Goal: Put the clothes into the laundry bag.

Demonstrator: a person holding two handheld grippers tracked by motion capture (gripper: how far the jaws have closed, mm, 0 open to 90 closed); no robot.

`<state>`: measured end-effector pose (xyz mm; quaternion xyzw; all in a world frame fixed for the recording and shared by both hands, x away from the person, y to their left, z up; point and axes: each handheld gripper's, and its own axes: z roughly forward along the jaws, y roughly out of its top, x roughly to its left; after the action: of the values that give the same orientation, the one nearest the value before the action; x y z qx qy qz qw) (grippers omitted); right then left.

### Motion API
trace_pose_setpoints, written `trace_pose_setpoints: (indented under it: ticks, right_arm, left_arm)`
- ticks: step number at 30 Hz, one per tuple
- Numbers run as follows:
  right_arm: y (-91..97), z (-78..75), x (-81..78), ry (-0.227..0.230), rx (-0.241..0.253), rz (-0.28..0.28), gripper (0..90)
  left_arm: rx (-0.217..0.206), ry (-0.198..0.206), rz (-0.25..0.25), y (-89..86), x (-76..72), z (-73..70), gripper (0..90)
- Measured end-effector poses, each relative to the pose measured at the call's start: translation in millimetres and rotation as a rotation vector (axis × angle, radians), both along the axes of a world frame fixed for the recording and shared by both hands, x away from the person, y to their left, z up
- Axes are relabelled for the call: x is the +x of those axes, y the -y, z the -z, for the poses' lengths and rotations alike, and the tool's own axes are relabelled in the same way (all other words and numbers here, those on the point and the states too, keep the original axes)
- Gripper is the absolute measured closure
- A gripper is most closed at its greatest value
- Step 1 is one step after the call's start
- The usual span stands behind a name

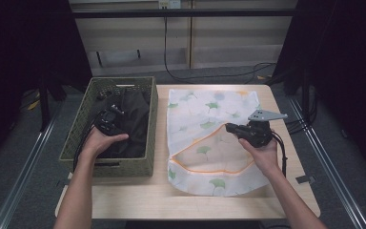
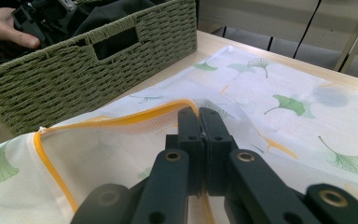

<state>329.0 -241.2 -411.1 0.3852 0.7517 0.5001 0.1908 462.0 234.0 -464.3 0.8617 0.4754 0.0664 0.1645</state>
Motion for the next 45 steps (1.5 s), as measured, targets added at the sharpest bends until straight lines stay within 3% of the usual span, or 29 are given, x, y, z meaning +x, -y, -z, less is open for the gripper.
trace_pose_setpoints:
  ticks: [2,3,5,6,7,8,12,14,16,20,25,31,35,37,38,39,45]
  right_arm:
    - [0.0,0.0,0.0,-0.001,0.001,0.002,88.5]
    - [0.2,0.0,0.1,-0.001,0.002,0.003,88.5]
    - [0.1,0.0,0.0,-0.001,0.000,0.003,88.4]
    - [0.2,0.1,-0.1,0.001,0.000,0.002,88.4]
    - [0.3,-0.1,-0.5,0.000,0.000,0.002,88.4]
    - [0.5,-0.2,-0.6,0.000,0.001,-0.001,88.4]
    - [0.7,0.9,-0.2,-0.002,-0.001,0.000,88.4]
    - [-0.3,1.6,-0.1,-0.005,-0.002,-0.001,88.4]
    - [-1.4,2.3,0.3,-0.004,-0.008,-0.006,88.3]
    - [-2.5,1.9,0.5,-0.006,-0.004,-0.001,88.3]
    - [-0.1,1.0,0.1,-0.001,-0.004,0.000,88.3]
    - [-0.1,1.9,1.2,-0.005,-0.004,0.001,88.7]
    - [-0.7,2.1,1.5,-0.007,-0.004,0.003,88.9]
    - [-1.2,1.9,1.2,-0.006,-0.006,0.003,89.0]
    - [-1.6,1.7,0.8,-0.007,-0.006,0.003,89.0]
    - [-1.7,1.5,0.7,-0.005,-0.004,0.003,88.9]
    - [0.3,0.8,0.4,-0.001,-0.002,0.005,89.0]
  left_arm:
    - [0.004,-0.013,-0.029,0.5,1.7,2.2,0.0]
    - [0.018,-0.042,-0.022,0.4,2.8,1.5,0.1]
    - [0.031,-0.058,-0.039,3.4,4.2,1.6,5.6]
    - [0.052,-0.064,-0.021,3.9,5.7,1.7,9.0]
    - [0.034,-0.058,-0.048,6.5,5.1,3.4,10.9]
    - [0.059,-0.075,-0.014,5.6,6.4,1.5,13.7]
    - [0.050,-0.081,-0.012,6.6,5.7,-1.2,25.8]
    - [0.043,-0.065,-0.020,7.6,5.0,-2.7,34.1]
    - [0.056,-0.066,0.005,8.3,4.0,-4.8,39.4]
    - [0.044,-0.048,-0.008,8.4,2.5,-8.6,55.0]
    - [0.033,0.005,-0.033,5.2,0.2,-16.7,61.0]
    - [-0.080,0.122,-0.077,-7.9,-7.1,-32.6,63.0]
    - [-0.111,0.192,-0.082,-11.4,-15.7,-47.3,63.1]
    - [-0.154,0.233,-0.098,-13.5,-19.8,-54.5,63.1]
    - [-0.154,0.233,-0.098,-13.5,-19.8,-54.5,63.1]
    - [-0.190,0.272,-0.102,-17.3,-23.7,-61.9,63.1]
    - [-0.270,0.373,-0.123,-28.6,-36.8,-78.6,63.1]
